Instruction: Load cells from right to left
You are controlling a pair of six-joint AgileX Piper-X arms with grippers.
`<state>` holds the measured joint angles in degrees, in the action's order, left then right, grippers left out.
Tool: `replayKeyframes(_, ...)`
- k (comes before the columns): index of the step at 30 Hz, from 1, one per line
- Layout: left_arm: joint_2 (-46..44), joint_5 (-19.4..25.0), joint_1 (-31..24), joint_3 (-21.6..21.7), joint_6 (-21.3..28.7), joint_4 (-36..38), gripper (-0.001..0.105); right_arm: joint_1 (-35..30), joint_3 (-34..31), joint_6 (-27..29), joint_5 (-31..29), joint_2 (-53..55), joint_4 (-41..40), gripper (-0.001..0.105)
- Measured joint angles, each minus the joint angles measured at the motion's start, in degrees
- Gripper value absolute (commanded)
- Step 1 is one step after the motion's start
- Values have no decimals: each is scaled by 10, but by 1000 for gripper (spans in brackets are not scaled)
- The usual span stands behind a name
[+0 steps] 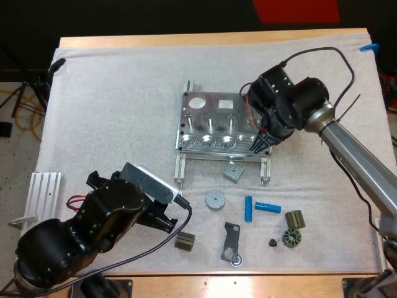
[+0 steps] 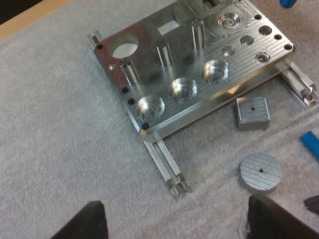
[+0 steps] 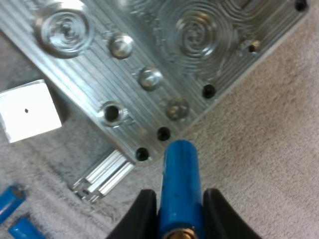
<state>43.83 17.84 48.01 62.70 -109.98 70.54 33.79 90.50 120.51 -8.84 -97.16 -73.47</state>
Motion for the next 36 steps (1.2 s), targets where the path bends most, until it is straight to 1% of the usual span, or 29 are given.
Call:
replayKeyframes(7, 0, 2, 0, -32, 1, 0, 59, -3, 1, 0, 0, -24, 6, 1)
replayKeyframes(12, 0, 2, 0, -32, 1, -2, 59, -3, 1, 0, 0, -35, 26, 1)
replayKeyframes(21, 0, 2, 0, -32, 1, -1, 59, -3, 1, 8, 0, -76, 36, 1)
replayKeyframes(23, 0, 2, 0, -32, 1, -1, 59, -3, 1, 8, -8, -82, 39, 1)
replayKeyframes(36, 0, 2, 0, -32, 1, -1, 59, -3, 1, 9, -14, -87, 49, 1)
